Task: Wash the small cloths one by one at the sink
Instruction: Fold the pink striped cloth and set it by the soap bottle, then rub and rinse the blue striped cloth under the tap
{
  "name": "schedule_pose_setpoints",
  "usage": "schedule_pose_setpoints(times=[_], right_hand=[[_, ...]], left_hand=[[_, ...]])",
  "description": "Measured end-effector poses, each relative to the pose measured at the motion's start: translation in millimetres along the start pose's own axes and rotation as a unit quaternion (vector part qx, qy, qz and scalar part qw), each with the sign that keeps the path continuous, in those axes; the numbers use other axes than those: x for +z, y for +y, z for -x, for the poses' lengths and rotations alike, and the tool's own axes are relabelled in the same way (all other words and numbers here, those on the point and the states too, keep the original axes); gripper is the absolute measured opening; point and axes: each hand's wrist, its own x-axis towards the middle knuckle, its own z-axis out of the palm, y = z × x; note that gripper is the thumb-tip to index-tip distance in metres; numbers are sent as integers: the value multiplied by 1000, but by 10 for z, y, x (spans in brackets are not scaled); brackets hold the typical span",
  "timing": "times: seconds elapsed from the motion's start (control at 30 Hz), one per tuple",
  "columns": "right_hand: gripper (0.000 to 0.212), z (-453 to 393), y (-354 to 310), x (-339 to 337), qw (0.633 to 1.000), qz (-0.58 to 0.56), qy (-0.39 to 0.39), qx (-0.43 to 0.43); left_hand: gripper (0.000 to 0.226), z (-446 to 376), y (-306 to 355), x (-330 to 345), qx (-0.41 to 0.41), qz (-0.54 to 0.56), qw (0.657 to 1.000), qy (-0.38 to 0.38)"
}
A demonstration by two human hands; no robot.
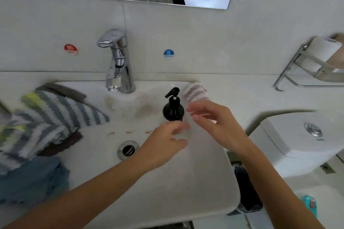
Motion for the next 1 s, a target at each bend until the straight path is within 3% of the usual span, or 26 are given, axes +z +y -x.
schedule_pose_setpoints(times=[0.23,0.4,0.53,0.67,0.73,0.87,1.0], right_hand=[[25,-187,-453,910,981,93,-151,-75],[27,-437,-615,1470,958,143,-227,-98],[27,-493,-630,1771,950,160,-245,-107],[25,-455,-540,1841,950,160,-249,-96],[24,-435,-487,1822,954,153,-244,-85],[23,-418,-432,1777,956,152,-245,-63],[24,-436,-400,1745,955,156,-247,-55]], left_hand=[[25,712,-499,-994,-1,-75,996,37],[28,1139,-757,-1735,-8,-193,965,177],[31,1347,-990,-2258,-79,-296,904,298],[53,1380,-1163,-2539,-230,-364,870,240],[49,1372,-1185,-2600,-275,-368,865,202],[27,1328,-1151,-2607,-264,-354,871,216],[16,1337,-1007,-2577,-179,-316,890,276]])
